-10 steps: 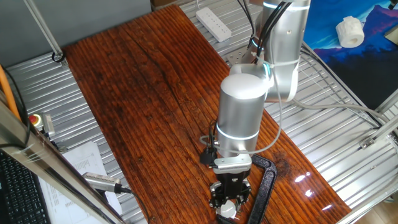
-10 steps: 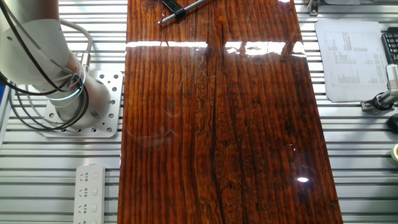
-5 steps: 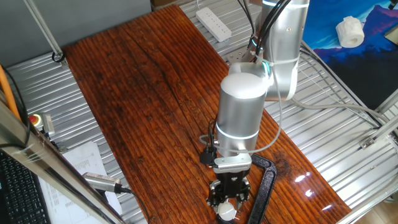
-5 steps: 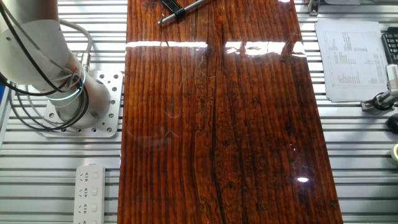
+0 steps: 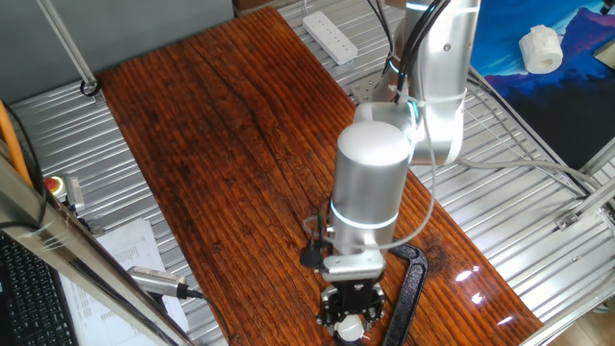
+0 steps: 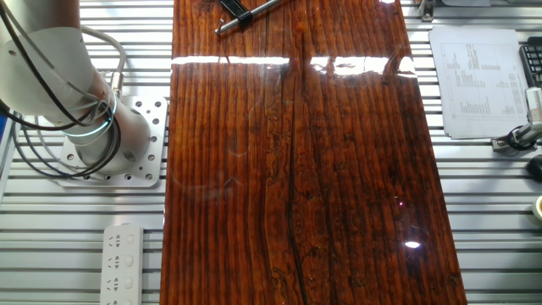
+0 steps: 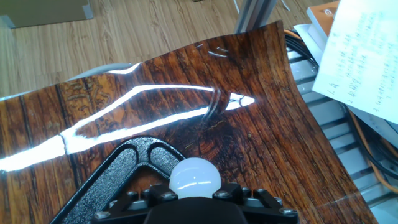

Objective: Install the light bulb by rotating it

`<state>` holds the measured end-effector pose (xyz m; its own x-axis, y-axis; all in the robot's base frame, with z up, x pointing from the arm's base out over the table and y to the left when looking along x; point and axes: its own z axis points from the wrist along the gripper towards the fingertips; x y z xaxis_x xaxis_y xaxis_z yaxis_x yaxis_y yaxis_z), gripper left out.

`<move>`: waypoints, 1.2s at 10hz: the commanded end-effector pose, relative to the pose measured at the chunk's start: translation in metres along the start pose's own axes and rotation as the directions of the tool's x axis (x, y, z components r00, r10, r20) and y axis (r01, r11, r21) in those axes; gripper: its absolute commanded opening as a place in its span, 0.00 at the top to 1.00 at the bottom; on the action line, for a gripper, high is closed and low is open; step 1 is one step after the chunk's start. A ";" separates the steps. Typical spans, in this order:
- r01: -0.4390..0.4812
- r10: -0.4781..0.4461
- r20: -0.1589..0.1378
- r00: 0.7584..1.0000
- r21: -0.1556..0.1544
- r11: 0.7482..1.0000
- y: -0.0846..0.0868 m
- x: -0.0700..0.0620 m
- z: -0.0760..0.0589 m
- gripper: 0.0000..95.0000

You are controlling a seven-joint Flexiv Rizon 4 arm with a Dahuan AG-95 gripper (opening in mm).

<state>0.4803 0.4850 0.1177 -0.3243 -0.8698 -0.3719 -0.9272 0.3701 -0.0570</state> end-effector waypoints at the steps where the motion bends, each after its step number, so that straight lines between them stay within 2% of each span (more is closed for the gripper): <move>1: -0.021 0.022 -0.050 0.998 0.017 1.000 0.001 -0.002 0.002 0.40; 3: -0.042 0.043 -0.076 0.996 0.017 0.999 0.002 -0.004 0.003 0.40; 4: -0.058 0.060 -0.107 0.992 0.026 0.998 0.005 -0.007 0.005 0.40; 6: -0.071 0.074 -0.138 0.988 0.026 0.997 0.006 -0.008 0.006 0.40; 9: -0.087 0.094 -0.211 0.973 0.038 0.995 0.006 -0.008 0.006 0.40; 12: -0.130 0.131 -0.255 0.958 0.021 0.991 0.007 -0.009 0.007 0.40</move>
<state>0.4787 0.4972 0.1140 -0.4748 -0.8695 -0.1362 -0.8749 0.4831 -0.0344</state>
